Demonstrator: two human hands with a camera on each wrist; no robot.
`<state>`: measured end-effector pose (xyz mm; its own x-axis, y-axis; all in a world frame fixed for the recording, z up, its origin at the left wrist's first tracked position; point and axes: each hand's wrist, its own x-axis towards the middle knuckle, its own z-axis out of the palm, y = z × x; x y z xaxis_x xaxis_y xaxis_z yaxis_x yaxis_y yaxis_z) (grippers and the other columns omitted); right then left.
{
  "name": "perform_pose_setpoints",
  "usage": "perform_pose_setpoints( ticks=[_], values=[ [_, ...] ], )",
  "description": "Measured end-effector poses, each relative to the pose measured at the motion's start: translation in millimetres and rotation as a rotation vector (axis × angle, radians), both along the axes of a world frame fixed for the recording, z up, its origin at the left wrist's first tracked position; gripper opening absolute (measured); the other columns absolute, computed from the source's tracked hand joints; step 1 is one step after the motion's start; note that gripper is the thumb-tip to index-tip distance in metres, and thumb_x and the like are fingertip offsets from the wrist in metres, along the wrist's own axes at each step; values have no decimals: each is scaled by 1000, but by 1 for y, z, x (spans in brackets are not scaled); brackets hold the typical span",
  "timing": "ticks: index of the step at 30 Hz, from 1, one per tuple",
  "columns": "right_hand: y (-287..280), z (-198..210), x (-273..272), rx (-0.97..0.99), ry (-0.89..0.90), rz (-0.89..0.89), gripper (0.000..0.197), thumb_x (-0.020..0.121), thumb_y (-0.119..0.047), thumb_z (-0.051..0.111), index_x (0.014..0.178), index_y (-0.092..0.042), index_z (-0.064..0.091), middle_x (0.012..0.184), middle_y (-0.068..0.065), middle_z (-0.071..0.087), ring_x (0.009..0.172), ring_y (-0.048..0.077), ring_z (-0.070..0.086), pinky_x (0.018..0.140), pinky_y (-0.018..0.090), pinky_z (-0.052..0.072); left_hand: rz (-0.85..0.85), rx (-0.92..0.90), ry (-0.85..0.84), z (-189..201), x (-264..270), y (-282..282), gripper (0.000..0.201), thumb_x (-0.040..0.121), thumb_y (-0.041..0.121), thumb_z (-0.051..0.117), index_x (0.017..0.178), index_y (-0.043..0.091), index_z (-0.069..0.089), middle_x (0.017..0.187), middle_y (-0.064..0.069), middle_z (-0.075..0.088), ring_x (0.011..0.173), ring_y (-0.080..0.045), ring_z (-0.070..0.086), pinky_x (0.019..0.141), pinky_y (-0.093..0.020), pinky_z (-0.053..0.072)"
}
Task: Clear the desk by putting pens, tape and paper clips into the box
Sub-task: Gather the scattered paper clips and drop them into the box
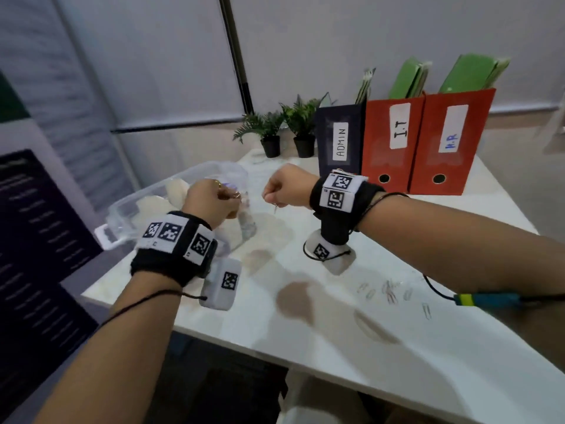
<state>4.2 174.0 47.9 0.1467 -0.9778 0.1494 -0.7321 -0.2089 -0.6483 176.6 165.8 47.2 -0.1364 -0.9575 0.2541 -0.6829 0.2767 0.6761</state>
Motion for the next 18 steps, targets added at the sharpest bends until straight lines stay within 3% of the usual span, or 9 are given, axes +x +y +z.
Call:
perform_pose_setpoints(
  ticks=[3, 4, 6, 9, 12, 15, 18],
  values=[
    [-38, 29, 67, -59, -42, 64, 20, 87, -13, 62, 97, 3, 71, 60, -1, 56, 59, 11, 53, 63, 20, 46, 197, -2, 83, 21, 64, -27, 26, 78, -4, 64, 56, 8, 59, 40, 2, 59, 54, -21, 60, 83, -45, 53],
    [-50, 34, 87, -50, -41, 73, 22, 87, -16, 63, 100, 1, 70, 68, 2, 60, 67, 14, 56, 70, 23, 49, 260, -2, 89, 24, 83, -35, 26, 77, -4, 65, 55, 7, 58, 43, 0, 60, 56, -21, 62, 83, -48, 54],
    [-72, 38, 122, -12, -54, 80, 27, 84, -19, 64, 106, -3, 68, 92, 9, 69, 81, 17, 62, 82, 29, 54, 369, -3, 6, 28, 107, -45, 18, 76, 0, 67, 60, 6, 62, 65, -16, 67, 74, -28, 69, 83, -49, 55],
    [-91, 33, 164, 5, -69, 96, 31, 80, -22, 66, 107, -7, 66, 105, 11, 69, 95, 25, 67, 86, 34, 55, 510, -37, -264, 26, 125, -50, 13, 77, 9, 65, 76, -2, 73, 82, -22, 71, 83, -32, 68, 75, -37, 56],
    [-103, 20, 197, 4, 37, 81, 27, 76, -21, 69, 100, -7, 70, 99, 9, 71, 94, 23, 68, 84, 33, 57, 536, 16, -324, 21, 132, -53, 14, 75, 8, 68, 87, 4, 75, 85, -13, 72, 84, -27, 68, 75, -30, 54],
    [-113, 8, 212, 51, 238, 78, 29, 60, -24, 83, 81, -7, 72, 73, 2, 72, 75, 19, 72, 69, 29, 60, 523, 61, -327, 16, 141, -58, 35, 71, 8, 74, 106, 7, 69, 94, -12, 72, 90, -26, 67, 83, -30, 54],
    [-112, 7, 210, 56, 224, 81, 26, 63, -24, 83, 81, -7, 72, 81, 7, 74, 78, 23, 71, 77, 33, 59, 455, 103, -361, 16, 142, -61, 52, 78, 16, 73, 126, 9, 56, 101, -12, 71, 97, -27, 66, 90, -33, 52]
  ],
)
